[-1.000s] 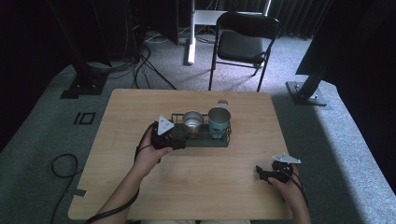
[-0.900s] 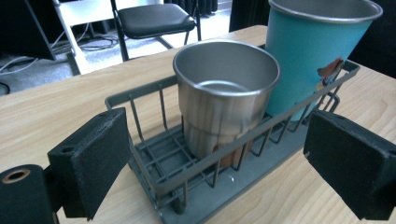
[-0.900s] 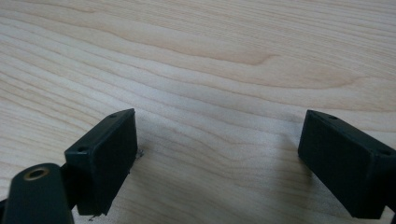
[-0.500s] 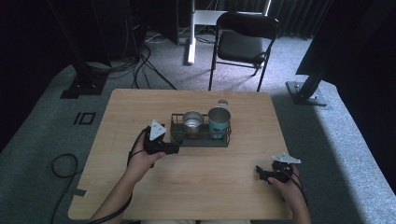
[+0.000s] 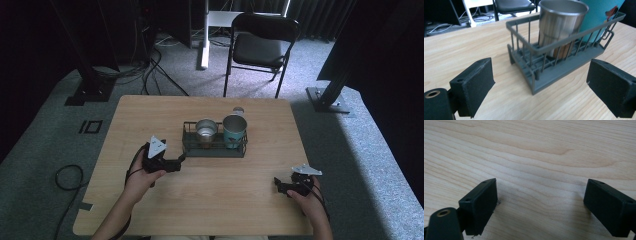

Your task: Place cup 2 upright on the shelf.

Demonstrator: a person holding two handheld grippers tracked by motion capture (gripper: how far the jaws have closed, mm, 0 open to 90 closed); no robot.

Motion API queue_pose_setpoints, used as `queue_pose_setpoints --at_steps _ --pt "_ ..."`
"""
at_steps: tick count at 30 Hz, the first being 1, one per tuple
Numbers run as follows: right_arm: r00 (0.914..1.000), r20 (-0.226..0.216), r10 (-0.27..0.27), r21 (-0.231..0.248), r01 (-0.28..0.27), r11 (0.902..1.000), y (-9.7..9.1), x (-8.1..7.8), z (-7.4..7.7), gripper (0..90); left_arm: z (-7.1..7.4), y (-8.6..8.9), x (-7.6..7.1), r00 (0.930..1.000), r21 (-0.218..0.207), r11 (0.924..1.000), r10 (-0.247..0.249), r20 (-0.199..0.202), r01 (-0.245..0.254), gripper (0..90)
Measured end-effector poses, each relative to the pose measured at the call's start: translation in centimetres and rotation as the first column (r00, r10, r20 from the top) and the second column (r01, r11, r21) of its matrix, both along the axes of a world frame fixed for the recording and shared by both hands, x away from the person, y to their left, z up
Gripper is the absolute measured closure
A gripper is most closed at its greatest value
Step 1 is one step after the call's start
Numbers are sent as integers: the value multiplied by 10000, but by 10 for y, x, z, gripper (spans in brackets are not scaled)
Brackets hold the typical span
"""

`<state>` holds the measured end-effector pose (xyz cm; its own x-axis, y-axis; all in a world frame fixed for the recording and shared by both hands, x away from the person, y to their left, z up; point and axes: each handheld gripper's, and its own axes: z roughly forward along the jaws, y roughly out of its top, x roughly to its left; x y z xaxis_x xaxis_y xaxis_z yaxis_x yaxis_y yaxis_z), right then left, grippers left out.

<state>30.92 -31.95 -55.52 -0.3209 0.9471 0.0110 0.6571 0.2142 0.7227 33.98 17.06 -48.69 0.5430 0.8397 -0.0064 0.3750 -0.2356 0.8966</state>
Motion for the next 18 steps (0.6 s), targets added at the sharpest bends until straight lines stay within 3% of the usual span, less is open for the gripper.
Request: queue_pose_setpoints --at_steps 18 --pt "10000 8 6 -5 -6 10000 0 0 0 114 -29 37 -23 9976 138 9991 414 -560 -407 80"
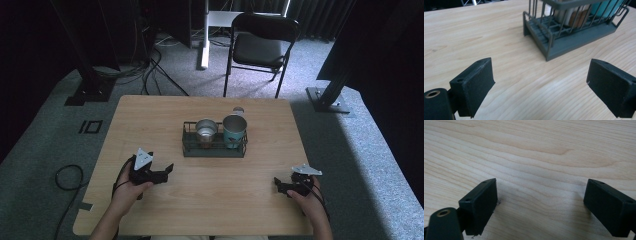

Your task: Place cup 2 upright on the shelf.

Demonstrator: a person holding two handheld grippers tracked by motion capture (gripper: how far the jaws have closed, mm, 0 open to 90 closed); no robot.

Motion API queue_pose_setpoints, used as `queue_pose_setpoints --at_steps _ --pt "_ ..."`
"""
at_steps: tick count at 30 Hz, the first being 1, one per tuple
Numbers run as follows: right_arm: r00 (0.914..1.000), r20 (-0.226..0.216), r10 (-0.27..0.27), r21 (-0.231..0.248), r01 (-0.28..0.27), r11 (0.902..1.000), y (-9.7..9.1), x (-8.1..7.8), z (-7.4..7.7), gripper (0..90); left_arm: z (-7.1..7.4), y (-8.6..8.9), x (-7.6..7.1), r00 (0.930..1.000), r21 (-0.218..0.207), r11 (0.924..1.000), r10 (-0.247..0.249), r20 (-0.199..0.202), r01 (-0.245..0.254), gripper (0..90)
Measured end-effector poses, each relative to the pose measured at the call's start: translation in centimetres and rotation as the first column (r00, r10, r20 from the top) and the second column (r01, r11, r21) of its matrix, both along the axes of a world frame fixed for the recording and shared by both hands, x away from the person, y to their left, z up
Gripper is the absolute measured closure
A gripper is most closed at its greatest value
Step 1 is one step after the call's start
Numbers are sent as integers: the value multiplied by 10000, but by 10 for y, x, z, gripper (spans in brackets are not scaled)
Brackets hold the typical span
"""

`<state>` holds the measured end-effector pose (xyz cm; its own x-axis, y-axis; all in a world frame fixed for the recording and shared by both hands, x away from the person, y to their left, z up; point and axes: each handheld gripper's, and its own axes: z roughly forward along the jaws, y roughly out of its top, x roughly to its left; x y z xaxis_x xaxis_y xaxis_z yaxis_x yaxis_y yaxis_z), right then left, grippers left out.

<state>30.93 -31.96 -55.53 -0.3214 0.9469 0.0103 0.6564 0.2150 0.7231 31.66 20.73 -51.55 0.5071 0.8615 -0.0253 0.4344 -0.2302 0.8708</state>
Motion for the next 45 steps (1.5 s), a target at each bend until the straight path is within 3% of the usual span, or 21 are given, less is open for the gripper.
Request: queue_pose_setpoints --at_steps 15,30,34,41,45 --pt "10000 0 1 0 -1 10000 0 0 0 114 -9 21 -15 9986 -89 9987 501 -161 -503 80" --pt "10000 2 0 -1 0 10000 0 0 0 114 -20 43 -28 9884 152 9900 1408 -567 -1401 80" --pt "10000 3 2 -2 -2 10000 0 0 0 114 -22 49 -30 9823 454 9836 1769 -619 -1743 80" --pt "10000 11 9 -4 -9 10000 0 0 0 114 -22 61 -35 9732 511 9754 2178 -743 -2144 80" --pt "10000 10 9 -3 -9 10000 0 0 0 114 -23 67 -35 9609 493 9648 2619 -896 -2584 80"
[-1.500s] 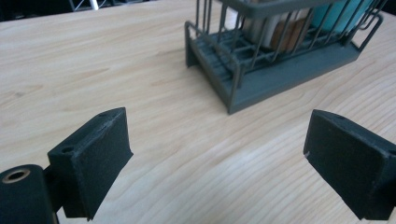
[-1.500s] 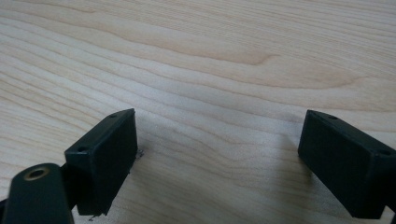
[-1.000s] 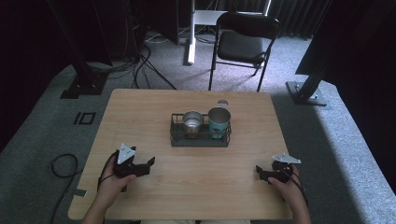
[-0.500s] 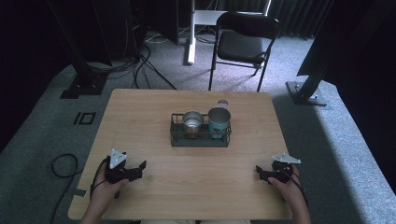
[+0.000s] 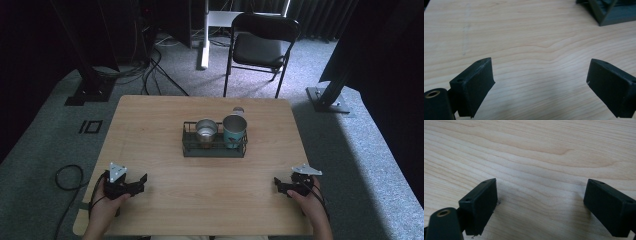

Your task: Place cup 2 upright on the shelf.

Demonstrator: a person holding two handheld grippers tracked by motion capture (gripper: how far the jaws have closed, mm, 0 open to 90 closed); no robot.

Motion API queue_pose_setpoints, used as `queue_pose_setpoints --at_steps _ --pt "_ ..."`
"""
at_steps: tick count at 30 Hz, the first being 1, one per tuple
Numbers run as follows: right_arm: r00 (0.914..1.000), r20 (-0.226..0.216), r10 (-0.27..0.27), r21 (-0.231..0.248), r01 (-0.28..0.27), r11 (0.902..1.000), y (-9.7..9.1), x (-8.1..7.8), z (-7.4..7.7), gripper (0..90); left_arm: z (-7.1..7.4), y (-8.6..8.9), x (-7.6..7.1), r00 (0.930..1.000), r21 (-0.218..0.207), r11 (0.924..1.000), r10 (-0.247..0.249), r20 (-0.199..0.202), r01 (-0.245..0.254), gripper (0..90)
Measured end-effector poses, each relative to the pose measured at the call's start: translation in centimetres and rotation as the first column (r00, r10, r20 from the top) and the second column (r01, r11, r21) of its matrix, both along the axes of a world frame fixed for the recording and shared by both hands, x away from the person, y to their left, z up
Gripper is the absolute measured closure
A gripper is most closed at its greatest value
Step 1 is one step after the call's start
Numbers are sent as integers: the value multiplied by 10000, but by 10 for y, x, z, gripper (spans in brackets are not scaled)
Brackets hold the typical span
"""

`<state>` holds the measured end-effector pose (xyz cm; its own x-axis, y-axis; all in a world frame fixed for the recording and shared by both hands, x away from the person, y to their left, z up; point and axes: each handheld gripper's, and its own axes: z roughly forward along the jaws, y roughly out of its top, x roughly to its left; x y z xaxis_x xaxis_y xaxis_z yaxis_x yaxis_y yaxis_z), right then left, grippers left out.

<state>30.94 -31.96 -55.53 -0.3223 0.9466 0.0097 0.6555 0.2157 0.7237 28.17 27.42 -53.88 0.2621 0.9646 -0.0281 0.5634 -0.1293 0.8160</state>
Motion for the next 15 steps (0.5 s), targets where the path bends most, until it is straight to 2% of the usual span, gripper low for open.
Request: queue_pose_setpoints --at_steps 2,10,13,15 --pt "10000 -11 -9 7 9 10000 0 0 0 114 0 4 0 9996 64 9996 285 -89 -285 80" --pt "10000 -3 -3 2 3 10000 0 0 0 114 -1 9 0 9961 215 9966 808 -350 -801 80" --pt "10000 -8 -7 5 7 10000 0 0 0 114 -1 12 0 9927 476 9924 1149 -380 -1130 80" --pt "10000 -9 -9 5 9 10000 0 0 0 114 -2 15 0 9897 490 9896 1370 -422 -1349 80"
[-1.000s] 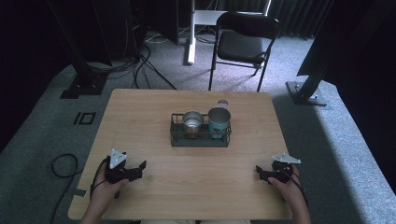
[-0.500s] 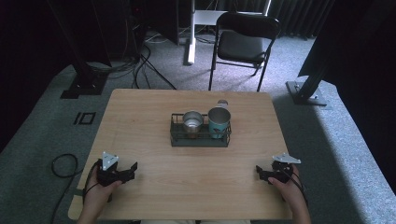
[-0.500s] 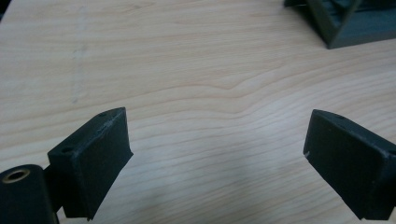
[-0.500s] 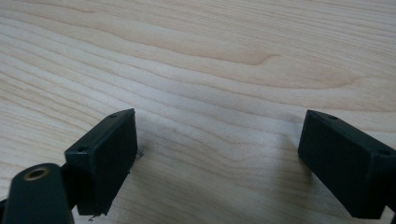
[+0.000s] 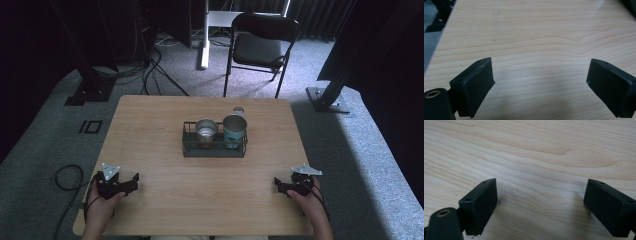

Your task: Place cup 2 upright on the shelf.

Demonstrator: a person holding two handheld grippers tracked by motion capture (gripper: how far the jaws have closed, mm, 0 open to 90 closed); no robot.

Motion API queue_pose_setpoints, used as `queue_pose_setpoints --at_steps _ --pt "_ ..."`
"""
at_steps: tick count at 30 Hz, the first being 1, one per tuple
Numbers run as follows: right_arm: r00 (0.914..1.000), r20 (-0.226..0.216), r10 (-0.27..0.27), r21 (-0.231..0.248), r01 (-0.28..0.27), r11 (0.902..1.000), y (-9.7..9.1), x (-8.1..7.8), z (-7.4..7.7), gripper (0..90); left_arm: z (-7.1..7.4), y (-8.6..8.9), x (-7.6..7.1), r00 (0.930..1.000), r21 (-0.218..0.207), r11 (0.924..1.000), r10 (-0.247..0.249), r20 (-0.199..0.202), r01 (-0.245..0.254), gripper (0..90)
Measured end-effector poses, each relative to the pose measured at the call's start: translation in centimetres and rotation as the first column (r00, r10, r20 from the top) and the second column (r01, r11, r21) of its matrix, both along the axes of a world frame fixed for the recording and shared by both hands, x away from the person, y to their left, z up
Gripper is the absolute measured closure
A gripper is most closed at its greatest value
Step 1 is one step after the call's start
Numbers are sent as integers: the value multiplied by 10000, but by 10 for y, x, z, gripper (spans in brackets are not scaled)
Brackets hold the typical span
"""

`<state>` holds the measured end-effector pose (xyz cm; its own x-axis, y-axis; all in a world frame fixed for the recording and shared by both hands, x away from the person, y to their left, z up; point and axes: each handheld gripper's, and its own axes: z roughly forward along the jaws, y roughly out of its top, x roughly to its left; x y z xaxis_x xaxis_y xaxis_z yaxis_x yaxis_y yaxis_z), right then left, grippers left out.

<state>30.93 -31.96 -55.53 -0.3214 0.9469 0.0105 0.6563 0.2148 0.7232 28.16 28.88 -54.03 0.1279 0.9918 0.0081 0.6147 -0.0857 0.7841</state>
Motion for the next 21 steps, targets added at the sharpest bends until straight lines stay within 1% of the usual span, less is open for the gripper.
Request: queue_pose_setpoints --at_steps 2,4,7,9,11,13,14,16,17,19,21 --pt "10000 -1 -1 1 1 10000 0 0 0 114 -1 2 0 9998 52 9999 153 -111 -153 80" --pt "10000 0 -1 0 1 10000 0 0 0 114 -2 2 0 9993 101 9993 353 -128 -352 80" --pt "10000 6 8 -3 -8 10000 0 0 0 114 -3 3 0 9986 -23 9987 510 -150 -510 81" --pt "10000 2 3 0 -3 10000 0 0 0 114 -5 3 0 9979 90 9981 616 -215 -614 80" --pt "10000 6 5 -1 -5 10000 0 0 0 114 -6 5 0 9966 98 9969 784 -270 -782 80" --pt "10000 4 3 -1 -3 10000 0 0 0 114 -8 6 -1 9952 303 9956 903 -379 -892 80" --pt "10000 3 3 -1 -3 10000 0 0 0 114 -8 7 -1 9940 316 9944 1019 -388 -1007 81" --pt "10000 -2 0 3 0 10000 0 0 0 114 -9 7 -1 9933 313 9939 1073 -431 -1060 81" --pt "10000 2 3 2 -3 10000 0 0 0 114 -10 9 -1 9921 379 9930 1142 -526 -1123 81" --pt "10000 3 2 -1 -2 10000 0 0 0 114 -10 9 0 9917 401 9924 1185 -500 -1165 81" --pt "10000 5 3 4 -3 10000 0 0 0 114 -10 9 0 9898 502 9916 1228 -718 -1194 80"
